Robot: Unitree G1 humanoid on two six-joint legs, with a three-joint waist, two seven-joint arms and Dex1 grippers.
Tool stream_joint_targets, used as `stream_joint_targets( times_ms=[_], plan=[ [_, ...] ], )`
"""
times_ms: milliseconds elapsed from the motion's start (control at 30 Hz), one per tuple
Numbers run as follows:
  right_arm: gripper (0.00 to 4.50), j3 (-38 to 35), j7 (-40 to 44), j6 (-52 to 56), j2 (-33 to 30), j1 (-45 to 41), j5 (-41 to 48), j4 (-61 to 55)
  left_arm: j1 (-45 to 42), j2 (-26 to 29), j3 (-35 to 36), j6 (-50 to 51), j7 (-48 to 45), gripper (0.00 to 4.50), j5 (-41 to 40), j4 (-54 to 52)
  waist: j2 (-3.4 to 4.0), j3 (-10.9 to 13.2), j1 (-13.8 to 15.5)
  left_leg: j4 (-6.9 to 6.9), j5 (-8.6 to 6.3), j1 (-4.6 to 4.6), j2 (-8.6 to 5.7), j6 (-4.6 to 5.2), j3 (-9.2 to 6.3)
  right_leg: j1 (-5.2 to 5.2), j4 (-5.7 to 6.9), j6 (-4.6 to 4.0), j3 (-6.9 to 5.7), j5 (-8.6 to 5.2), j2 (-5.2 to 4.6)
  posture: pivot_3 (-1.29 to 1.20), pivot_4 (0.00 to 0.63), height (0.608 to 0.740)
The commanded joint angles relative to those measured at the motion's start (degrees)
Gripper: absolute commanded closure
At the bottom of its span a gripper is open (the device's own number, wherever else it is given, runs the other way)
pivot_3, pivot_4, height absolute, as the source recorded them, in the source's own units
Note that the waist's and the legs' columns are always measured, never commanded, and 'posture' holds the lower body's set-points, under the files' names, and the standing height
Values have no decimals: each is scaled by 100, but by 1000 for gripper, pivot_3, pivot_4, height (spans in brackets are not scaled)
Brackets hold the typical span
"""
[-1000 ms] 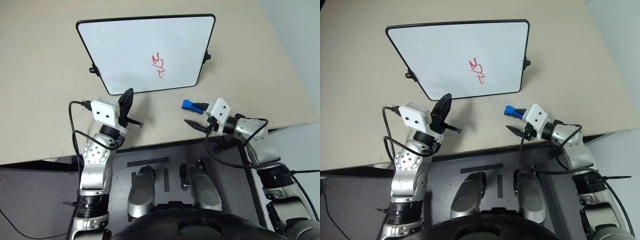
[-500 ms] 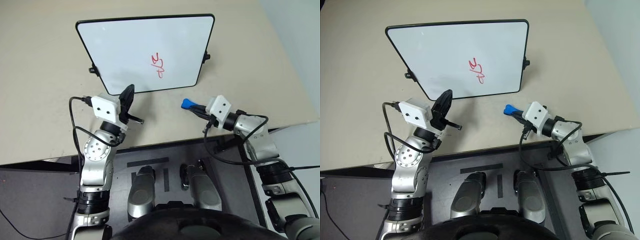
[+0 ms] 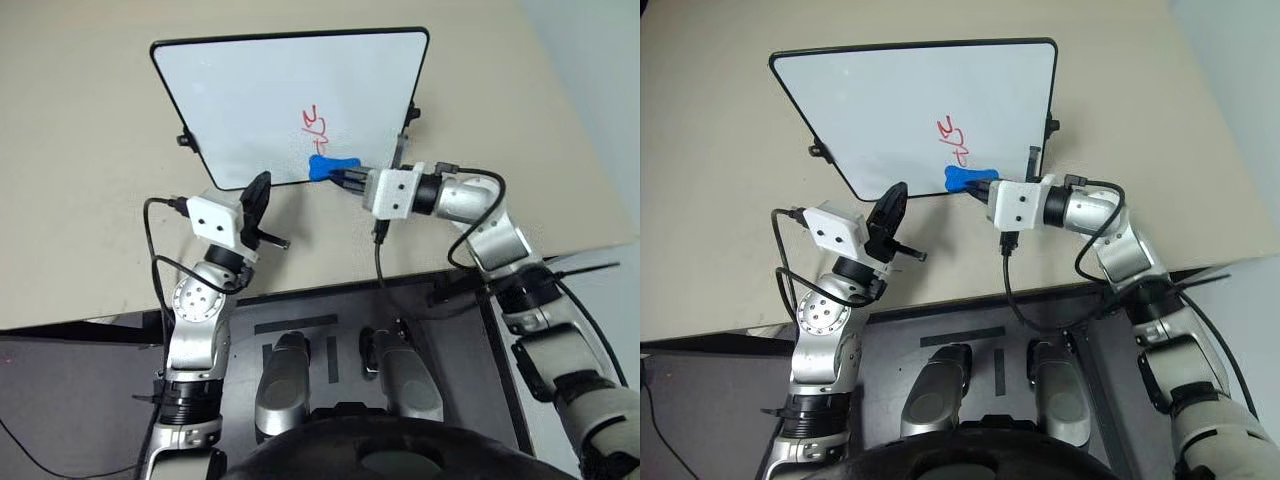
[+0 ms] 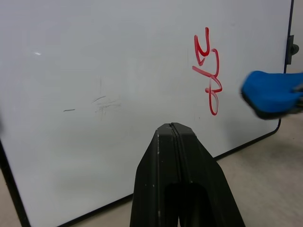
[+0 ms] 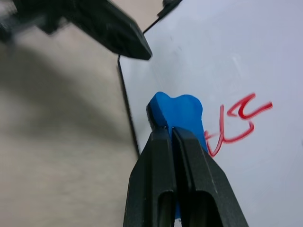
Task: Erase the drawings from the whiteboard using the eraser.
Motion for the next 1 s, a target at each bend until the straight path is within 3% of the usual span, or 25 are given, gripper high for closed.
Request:
stream_joint_targets(
  times_ms=[33,267,533,733,1000],
  plan=[
    [4449,122,-855,-923,89,-528,-732,1042,7,-15,44,-294,-22,4500,10,43,1,1,-7,0,-2,0,0,-2,0,-5,2,-2,0,2,-1,0,150,740],
    [4449,388,-2267,-1769,204,-1415,-1806,2762,55,2,140,-822,-102,4500,-19,544,3,2,-20,-8,-5,-13,7,-4,0,-31,13,-13,-1,16,0,0,150,740],
    [4449,228,-3612,-2185,147,-1824,-2259,2908,-2,-33,101,-993,-102,4500,16,688,9,5,-34,-8,-5,-12,8,-5,0,-45,20,-35,-1,57,-1,0,150,740],
    [4449,188,-3983,-2153,107,-2070,-2266,2767,-113,-70,24,-911,-86,4500,37,655,9,6,-41,-8,-4,-11,17,-4,1,-46,8,-39,-5,79,2,0,150,740],
    [4449,366,-3673,-2135,242,-1976,-2168,2837,-197,-96,-34,-806,-52,4500,44,579,8,5,-58,-10,-3,-13,24,-3,3,-48,-13,-33,-6,76,7,0,150,740]
  ],
)
